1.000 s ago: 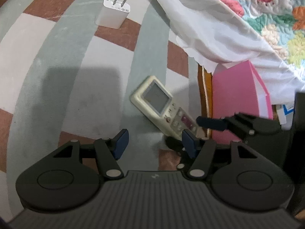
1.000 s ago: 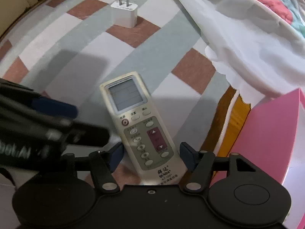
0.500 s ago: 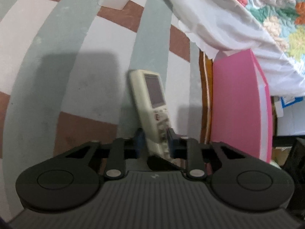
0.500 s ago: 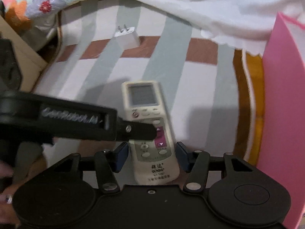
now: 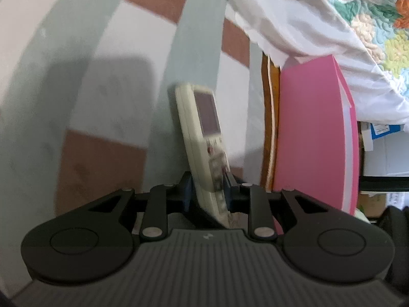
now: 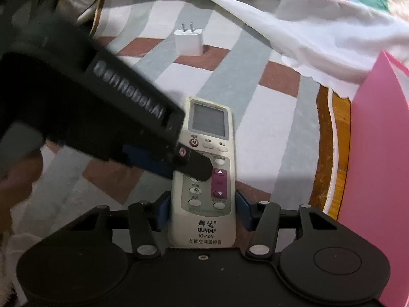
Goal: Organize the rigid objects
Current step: 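Lift the beige remote with the left gripper and carry it over the box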
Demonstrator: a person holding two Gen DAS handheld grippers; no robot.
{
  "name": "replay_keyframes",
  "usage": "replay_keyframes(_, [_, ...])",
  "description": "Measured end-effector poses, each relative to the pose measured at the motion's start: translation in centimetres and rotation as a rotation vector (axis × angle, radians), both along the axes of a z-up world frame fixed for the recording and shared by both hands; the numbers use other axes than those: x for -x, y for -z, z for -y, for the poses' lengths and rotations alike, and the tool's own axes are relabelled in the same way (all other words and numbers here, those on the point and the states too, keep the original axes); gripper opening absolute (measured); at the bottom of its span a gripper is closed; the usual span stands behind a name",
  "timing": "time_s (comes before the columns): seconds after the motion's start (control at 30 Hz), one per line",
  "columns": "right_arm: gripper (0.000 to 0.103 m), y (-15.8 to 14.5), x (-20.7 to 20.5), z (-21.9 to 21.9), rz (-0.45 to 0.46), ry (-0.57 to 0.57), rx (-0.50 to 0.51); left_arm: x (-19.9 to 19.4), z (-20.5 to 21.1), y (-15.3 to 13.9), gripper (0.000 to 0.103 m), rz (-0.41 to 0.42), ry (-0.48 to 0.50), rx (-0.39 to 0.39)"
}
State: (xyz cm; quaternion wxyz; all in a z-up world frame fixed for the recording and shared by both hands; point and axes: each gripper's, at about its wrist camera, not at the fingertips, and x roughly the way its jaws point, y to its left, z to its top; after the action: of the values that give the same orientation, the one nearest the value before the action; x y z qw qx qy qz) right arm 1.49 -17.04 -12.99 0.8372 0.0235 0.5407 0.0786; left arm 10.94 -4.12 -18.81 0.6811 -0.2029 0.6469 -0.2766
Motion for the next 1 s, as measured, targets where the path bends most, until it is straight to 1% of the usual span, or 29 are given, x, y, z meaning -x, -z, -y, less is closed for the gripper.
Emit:
replay_keyframes(0.07, [0.058,0.0,0.1,0.5,0.003,0.022,-0.028,0.7,0.4,-0.5,0.024,0.041,0.005,-0.028])
replay_keyframes(0.17, [0.058,0.0,0.6,0.3,0.019,0.023,-0.019,1.4,0.8,-1.2,0.025,0.076,0.015,-0.066])
replay_keyframes(0.33, [0.058,-0.5,1.2,0.2,0.020,0.036,-0.041,2.4,0.9,-2.6,0.024,0.123,0.043,-0.094])
replay_keyframes(0.43, [0.058,-1.3,1.5,0.1,0.037,0.016,-0.039,2.6,0.9,-4.6,0.025,0.130,0.055,-0.116])
replay_keyframes(0.5, [0.058,-2.4,1.9,0.3,0.059,0.013,-0.063,2.9,1.1,-6.3,0.025,0.160,0.081,-0.130])
replay_keyframes(0.6, [0.058,-4.3,2.4,0.9,0.094,0.019,-0.086,3.7,1.5,-9.0,0.025,0.214,0.117,-0.117])
replay_keyframes(0.67, [0.058,-5.7,2.6,1.2,0.109,0.012,-0.077,4.1,1.7,-10.4,0.024,0.227,0.132,-0.095])
replay_keyframes(0.77, [0.058,-8.0,2.9,2.0,0.097,0.057,-0.109,4.7,1.7,-12.5,0.025,0.246,0.141,-0.062])
replay_keyframes(0.87, [0.058,-10.2,3.8,1.9,0.126,0.047,-0.077,5.2,1.9,-14.5,0.025,0.266,0.156,-0.035])
replay_keyframes(1.0, [0.058,-12.3,4.4,2.2,0.176,0.036,-0.034,5.6,2.6,-16.7,0.024,0.294,0.181,0.001])
